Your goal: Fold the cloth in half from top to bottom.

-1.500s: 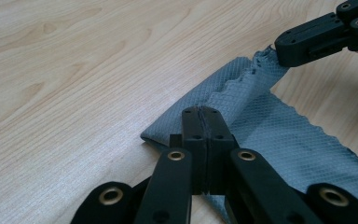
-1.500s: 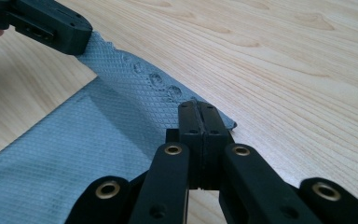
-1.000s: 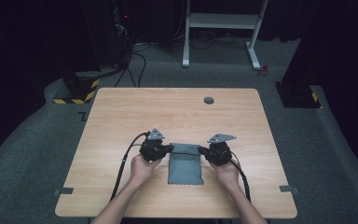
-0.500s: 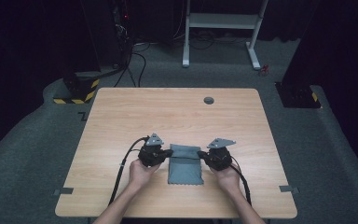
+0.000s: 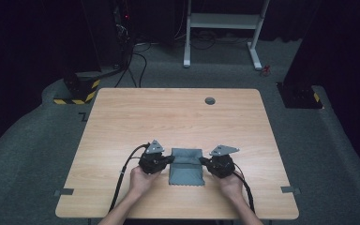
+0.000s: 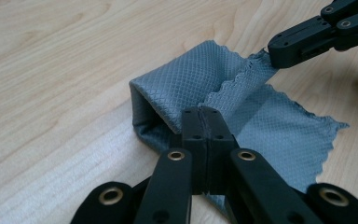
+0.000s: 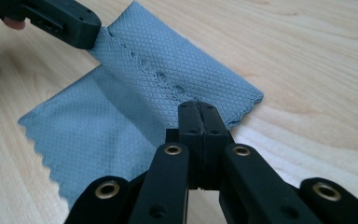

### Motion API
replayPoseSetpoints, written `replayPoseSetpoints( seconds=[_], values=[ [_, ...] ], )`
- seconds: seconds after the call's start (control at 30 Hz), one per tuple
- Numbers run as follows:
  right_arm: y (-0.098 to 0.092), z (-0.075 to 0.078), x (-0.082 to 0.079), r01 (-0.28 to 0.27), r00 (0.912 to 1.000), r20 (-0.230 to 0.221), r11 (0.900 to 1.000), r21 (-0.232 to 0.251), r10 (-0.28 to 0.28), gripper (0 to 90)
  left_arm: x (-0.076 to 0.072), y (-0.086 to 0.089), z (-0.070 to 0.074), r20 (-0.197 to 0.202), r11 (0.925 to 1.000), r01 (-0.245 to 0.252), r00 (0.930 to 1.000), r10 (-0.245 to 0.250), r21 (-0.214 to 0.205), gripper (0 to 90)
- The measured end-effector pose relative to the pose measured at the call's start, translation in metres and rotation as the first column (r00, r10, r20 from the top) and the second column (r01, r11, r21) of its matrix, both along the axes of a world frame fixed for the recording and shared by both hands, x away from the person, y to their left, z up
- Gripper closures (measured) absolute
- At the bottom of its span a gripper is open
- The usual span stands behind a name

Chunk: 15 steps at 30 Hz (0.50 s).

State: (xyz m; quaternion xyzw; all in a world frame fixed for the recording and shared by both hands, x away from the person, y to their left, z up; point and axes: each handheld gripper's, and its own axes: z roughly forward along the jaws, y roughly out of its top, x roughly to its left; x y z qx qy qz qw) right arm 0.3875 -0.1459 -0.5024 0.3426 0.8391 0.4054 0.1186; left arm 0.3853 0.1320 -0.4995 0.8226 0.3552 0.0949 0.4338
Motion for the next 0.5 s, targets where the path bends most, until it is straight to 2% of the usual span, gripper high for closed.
replayPoseSetpoints(
  seconds=[0.1,0.27,0.5],
  values=[
    [0.001,-0.001,-0.006,-0.010,0.9998,0.015,0.9999,-0.009,0.010,90.0,-0.004,0.001,-0.002,0.000,1.0000,0.002,1.0000,-0.002,0.004,89.4],
    [-0.001,-0.003,-0.012,-0.017,0.9998,0.010,0.9998,0.010,0.017,90.0,-0.007,0.001,-0.006,-0.018,0.9998,0.006,0.9998,-0.006,0.017,89.4],
    [0.001,-0.003,-0.024,-0.049,0.9981,0.037,0.9987,-0.013,0.049,90.0,-0.017,0.001,-0.009,-0.013,0.9996,0.017,0.9998,-0.016,0.025,89.4]
  ],
)
